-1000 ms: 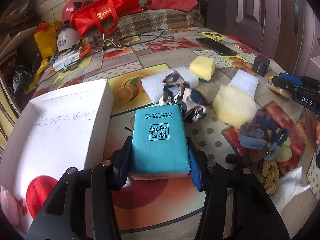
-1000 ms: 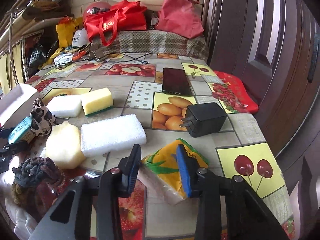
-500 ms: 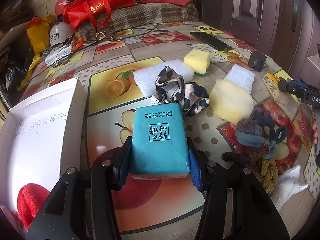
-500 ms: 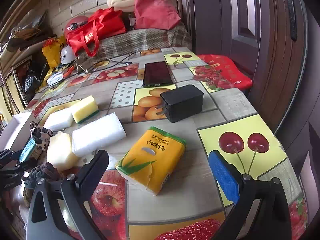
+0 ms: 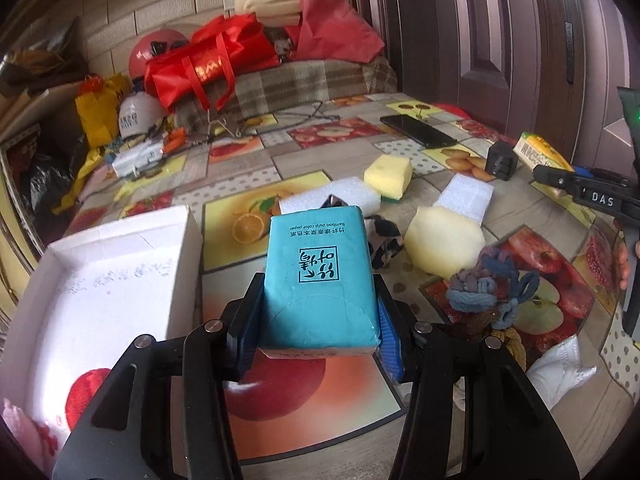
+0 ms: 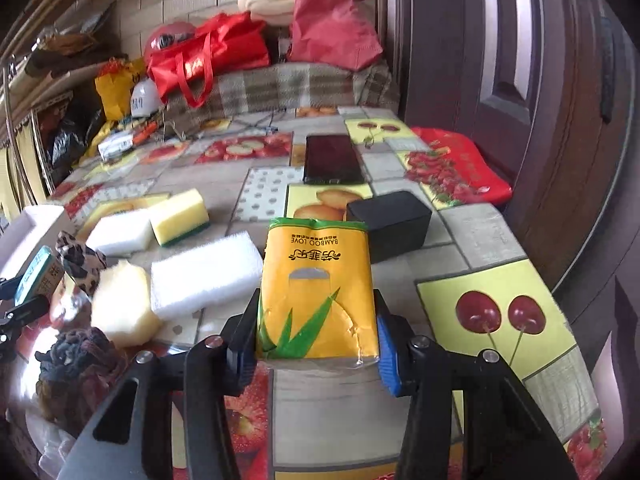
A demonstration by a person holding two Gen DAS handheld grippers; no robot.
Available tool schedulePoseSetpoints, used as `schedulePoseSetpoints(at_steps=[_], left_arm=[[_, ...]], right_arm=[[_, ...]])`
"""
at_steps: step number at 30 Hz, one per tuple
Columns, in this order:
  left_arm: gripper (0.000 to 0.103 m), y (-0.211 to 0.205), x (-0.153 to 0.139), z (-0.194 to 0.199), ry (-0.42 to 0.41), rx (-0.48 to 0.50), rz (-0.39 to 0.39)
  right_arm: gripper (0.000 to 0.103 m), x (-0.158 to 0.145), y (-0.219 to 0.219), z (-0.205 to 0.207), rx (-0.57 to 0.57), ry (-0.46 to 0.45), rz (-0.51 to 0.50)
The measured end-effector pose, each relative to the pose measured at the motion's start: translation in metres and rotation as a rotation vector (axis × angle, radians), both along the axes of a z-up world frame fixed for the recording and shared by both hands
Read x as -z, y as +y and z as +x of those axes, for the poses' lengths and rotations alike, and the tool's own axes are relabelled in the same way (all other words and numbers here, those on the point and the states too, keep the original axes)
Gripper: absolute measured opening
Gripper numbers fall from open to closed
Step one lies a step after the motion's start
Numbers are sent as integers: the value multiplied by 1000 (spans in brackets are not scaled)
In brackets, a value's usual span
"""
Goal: Organize soft objects
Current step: 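Carry both tissue packs to the white tray and open both tools to drop them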
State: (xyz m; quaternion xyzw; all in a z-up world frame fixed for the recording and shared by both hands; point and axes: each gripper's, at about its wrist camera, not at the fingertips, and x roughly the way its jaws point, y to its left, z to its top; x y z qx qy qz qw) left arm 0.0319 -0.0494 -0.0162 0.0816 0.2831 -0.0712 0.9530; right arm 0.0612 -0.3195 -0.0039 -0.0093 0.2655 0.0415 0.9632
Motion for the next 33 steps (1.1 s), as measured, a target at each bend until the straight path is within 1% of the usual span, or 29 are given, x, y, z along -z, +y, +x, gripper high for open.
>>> schedulePoseSetpoints(at_steps=[2,4,6,9,13,16,18,21,25,28,31,33], left_arm=[[50,0,-7,-14,-90,-16,22],[50,2,-13,-25,-154,-32,27],[50,7,-17,-29,-186,-60,21],[50,21,-21,-31,-214,-109,-22],[50,36,-29,-43,-273,-158,-79],[50,37,-33,-55,-332,-164,-82],[50,36,-35,-59,-356,-170,-77],[50,40,-36,-61,-367,-185,-84],[50,49,-37,-63,-377,-224,-115],[50,55,-38,-69,-392,-249,-118],[50,67,-37,-79,-394,-281,-140],[50,81,-37,-94,-408,-316,-151]], right_arm=[[49,-12,-1,-21,3,-121,21],[49,-22,-2,-40,5,-216,76],[49,-26,4,-50,-12,-249,105],[49,-29,23,-60,-65,-286,120],[49,-28,54,-63,-156,-283,128],[49,-28,74,-68,-216,-288,132],[49,-27,86,-71,-249,-285,139],[49,-26,103,-74,-291,-290,142],[49,-25,124,-74,-334,-292,143],[49,-25,137,-73,-361,-293,144],[49,-24,148,-74,-388,-294,141],[49,-23,154,-76,-405,-295,137]])
